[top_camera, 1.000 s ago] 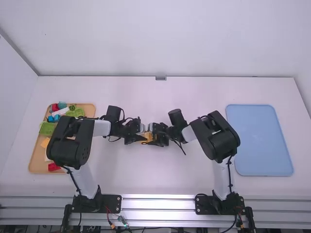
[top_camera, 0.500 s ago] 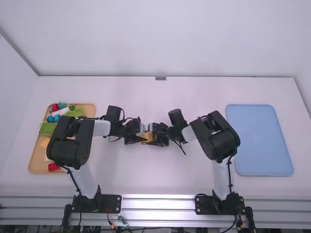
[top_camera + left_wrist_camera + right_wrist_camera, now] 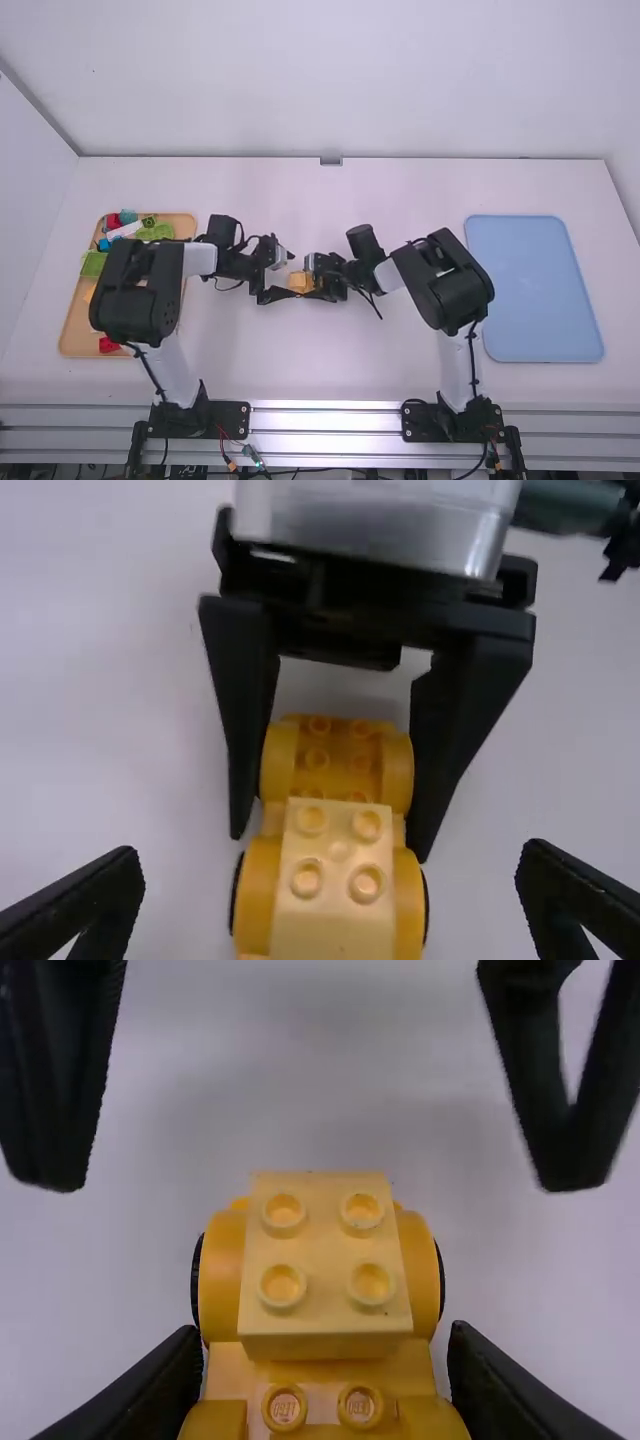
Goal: Assemble lego blocks to make yellow taxi
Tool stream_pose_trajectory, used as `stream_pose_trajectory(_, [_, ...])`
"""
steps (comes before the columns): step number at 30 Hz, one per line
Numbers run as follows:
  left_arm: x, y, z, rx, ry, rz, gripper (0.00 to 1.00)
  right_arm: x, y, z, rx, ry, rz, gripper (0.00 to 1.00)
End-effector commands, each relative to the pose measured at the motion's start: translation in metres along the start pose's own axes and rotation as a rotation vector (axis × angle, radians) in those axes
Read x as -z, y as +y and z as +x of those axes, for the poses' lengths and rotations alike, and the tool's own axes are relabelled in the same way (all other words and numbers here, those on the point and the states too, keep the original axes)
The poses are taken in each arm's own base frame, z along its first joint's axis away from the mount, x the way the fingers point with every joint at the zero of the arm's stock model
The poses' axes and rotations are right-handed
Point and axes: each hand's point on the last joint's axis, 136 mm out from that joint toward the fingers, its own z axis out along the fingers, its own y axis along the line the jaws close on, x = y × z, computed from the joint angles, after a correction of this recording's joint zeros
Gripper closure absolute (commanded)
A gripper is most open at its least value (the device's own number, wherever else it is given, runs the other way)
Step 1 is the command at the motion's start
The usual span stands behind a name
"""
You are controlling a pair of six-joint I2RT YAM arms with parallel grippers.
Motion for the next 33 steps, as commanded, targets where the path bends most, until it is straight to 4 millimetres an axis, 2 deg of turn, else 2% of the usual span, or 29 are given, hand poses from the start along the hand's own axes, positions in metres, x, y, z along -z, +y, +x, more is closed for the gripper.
stream_pose_trajectory(1, [0.005,0.001,-0.022,-0.035,-0.088,0.013,0.01,-0.002,0.007,0.026,-0.059,0.084,0.01,0.51])
stream_pose_trajectory(3, [0.004,0.001,-0.023,-0.043,-0.091,0.014,0.01,-0.002,0.007,0.026,-0.059,0.084,0.01,0.52])
stream_pose_trajectory(5, [0.004,0.002,-0.024,-0.047,-0.087,0.012,0.15,-0.002,0.007,0.026,-0.058,0.084,0.01,0.51])
stream_pose_trajectory(6, [0.004,0.002,-0.024,-0.048,-0.085,0.01,0.26,-0.002,0.007,0.026,-0.059,0.084,0.01,0.51])
stream_pose_trajectory(7, [0.004,0.002,-0.025,-0.047,-0.086,0.012,0.49,-0.002,0.007,0.026,-0.059,0.084,0.01,0.52])
stream_pose_trajectory(8, [0.004,0.001,-0.025,-0.048,-0.086,0.012,0.62,-0.002,0.007,0.026,-0.059,0.084,0.01,0.51])
stream_pose_trajectory(9, [0.004,0.002,-0.025,-0.05,-0.086,0.012,0.83,-0.002,0.007,0.026,-0.059,0.084,0.01,0.51])
stream_pose_trajectory(10, [0.004,0.002,-0.025,-0.05,-0.086,0.012,0.96,-0.002,0.007,0.026,-0.059,0.085,0.011,0.51])
stream_pose_trajectory(15, [0.002,0.002,-0.018,-0.038,-0.043,0.006,0.98,-0.002,0.007,0.026,-0.058,0.084,0.01,0.52])
stream_pose_trajectory(24, [-0.023,-0.01,-0.001,-0.07,0.119,0.03,0.98,-0.003,0.007,0.026,-0.058,0.084,0.009,0.52])
stream_pose_trajectory(33, [-0.019,-0.008,0.012,-0.023,0.147,-0.008,0.98,-0.003,0.007,0.026,-0.058,0.084,0.01,0.52])
